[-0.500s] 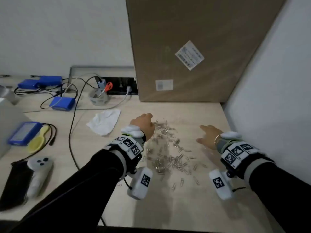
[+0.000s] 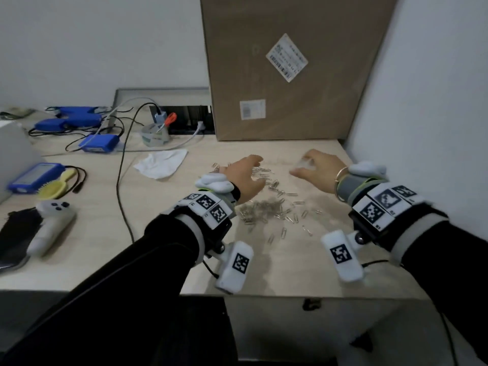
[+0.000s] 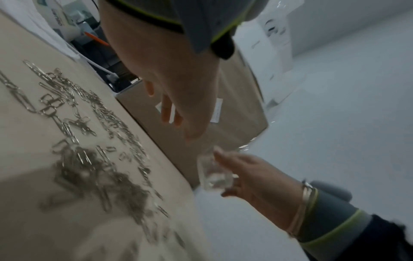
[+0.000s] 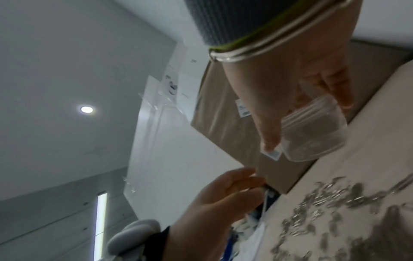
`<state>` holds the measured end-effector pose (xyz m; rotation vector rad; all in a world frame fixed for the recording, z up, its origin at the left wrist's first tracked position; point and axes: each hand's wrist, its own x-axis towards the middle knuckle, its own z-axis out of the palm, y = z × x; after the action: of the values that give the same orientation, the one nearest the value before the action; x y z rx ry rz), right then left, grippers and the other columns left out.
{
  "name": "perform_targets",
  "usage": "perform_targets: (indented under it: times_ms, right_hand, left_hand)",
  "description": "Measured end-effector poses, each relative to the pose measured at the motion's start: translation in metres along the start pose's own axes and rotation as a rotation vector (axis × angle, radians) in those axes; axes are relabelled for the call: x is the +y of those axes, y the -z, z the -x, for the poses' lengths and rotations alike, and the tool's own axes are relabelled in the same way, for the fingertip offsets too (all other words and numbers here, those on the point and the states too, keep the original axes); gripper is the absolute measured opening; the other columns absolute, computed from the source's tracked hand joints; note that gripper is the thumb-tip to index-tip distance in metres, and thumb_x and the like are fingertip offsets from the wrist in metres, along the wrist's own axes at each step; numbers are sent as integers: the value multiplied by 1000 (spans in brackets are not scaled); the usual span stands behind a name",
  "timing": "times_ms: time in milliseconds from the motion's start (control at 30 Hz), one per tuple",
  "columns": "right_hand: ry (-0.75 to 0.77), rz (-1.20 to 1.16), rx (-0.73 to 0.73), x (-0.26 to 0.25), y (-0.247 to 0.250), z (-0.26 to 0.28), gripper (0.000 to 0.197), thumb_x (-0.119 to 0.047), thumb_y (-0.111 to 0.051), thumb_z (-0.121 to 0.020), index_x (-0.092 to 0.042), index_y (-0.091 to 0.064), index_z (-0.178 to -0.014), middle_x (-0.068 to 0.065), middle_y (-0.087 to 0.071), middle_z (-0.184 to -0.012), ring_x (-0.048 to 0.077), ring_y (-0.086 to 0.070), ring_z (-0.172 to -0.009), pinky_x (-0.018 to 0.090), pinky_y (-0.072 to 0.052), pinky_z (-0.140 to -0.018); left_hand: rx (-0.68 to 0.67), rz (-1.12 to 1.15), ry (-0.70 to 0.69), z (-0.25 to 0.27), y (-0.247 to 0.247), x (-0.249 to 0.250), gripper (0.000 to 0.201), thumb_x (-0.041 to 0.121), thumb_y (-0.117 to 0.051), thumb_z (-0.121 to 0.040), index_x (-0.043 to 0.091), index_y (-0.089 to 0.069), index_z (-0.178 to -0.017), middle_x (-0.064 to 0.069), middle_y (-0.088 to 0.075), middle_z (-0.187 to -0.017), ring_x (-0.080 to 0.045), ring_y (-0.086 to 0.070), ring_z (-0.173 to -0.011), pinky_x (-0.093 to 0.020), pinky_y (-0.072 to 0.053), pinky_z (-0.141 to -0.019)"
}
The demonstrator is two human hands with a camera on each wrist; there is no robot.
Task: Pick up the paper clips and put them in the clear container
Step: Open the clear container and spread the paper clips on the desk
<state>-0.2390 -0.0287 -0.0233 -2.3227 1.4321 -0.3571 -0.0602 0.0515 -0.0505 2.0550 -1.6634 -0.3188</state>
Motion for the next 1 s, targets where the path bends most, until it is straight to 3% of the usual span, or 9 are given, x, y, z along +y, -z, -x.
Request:
perform_targets:
  times_ms: [100, 200, 367, 467, 533, 733, 800, 867, 1000]
  right_hand:
    - [94, -39, 50, -33, 10, 53, 56, -60, -48, -83, -12, -53, -113, 10, -62, -105, 30, -59, -94, 39, -48, -80]
    - [137, -18, 82, -59, 20, 96, 50, -60, -39, -87, -11, -52, -91, 10, -59, -85, 30, -55, -78, 34, -37, -62]
    - [192, 36, 92, -70, 28, 138, 51, -55, -33, -91, -13, -45, -65, 7, -52, -68, 29, -49, -71, 34, -33, -65]
    - [287, 63, 76, -69, 34, 161, 47, -53, -36, -91, -10, -51, -80, 13, -59, -83, 31, -53, -78, 38, -37, -68]
    - [340, 60, 41, -69, 39, 170, 45, -51, -40, -91, -8, -54, -93, 15, -63, -92, 33, -56, -86, 41, -42, -74]
    - [405, -20, -89, -67, 46, 187, 43, -53, -50, -86, -18, -47, -111, 3, -59, -107, 23, -56, -93, 35, -44, -79]
    - [408, -46, -116, -65, 46, 186, 46, -50, -55, -84, -22, -46, -119, 2, -55, -119, 24, -58, -98, 41, -48, -88]
    - [412, -171, -140, -64, 44, 182, 44, -42, -64, -81, -27, -48, -118, -1, -52, -123, 27, -62, -98, 44, -51, -89]
    - [385, -471, -107, -61, 35, 166, 47, -27, -78, -71, -30, -50, -109, -1, -51, -120, 26, -66, -98, 43, -53, -88]
  left_hand:
    - [-80, 149, -82, 51, 5, 31, 81, 45, -71, -77, 20, -32, -142, 0, -43, -144, -19, -46, -128, -36, -39, -104]
    - [-33, 276, -85, 87, 11, 60, 75, 46, -76, -70, 20, -42, -132, 2, -52, -129, -17, -51, -116, -30, -42, -90]
    - [12, 279, -99, 120, 23, 76, 62, 62, -67, -55, 22, -61, -102, 0, -70, -95, -18, -67, -88, -40, -55, -77]
    - [7, 359, -182, 144, 27, 80, 33, 39, -72, -74, 14, -66, -95, -13, -72, -95, -21, -64, -83, -46, -53, -81]
    - [1, 402, -231, 156, 30, 82, 29, 38, -70, -77, 15, -66, -95, -12, -71, -95, -25, -64, -87, -43, -51, -81]
    - [-21, 259, -185, 171, 41, 80, 50, 56, -61, -66, 14, -63, -93, -9, -69, -87, -23, -61, -74, -39, -50, -66]
    - [-49, 267, -176, 171, 41, 76, 47, 53, -65, -70, 17, -59, -100, -5, -69, -91, -25, -64, -80, -41, -54, -70]
    - [-71, 308, -153, 171, 41, 69, 46, 45, -69, -76, 18, -54, -110, -3, -68, -98, -22, -65, -85, -40, -54, -75]
    - [-51, 402, -43, 162, 40, 47, 81, 56, -72, -66, 23, -40, -132, -1, -63, -119, -17, -65, -103, -40, -53, -90]
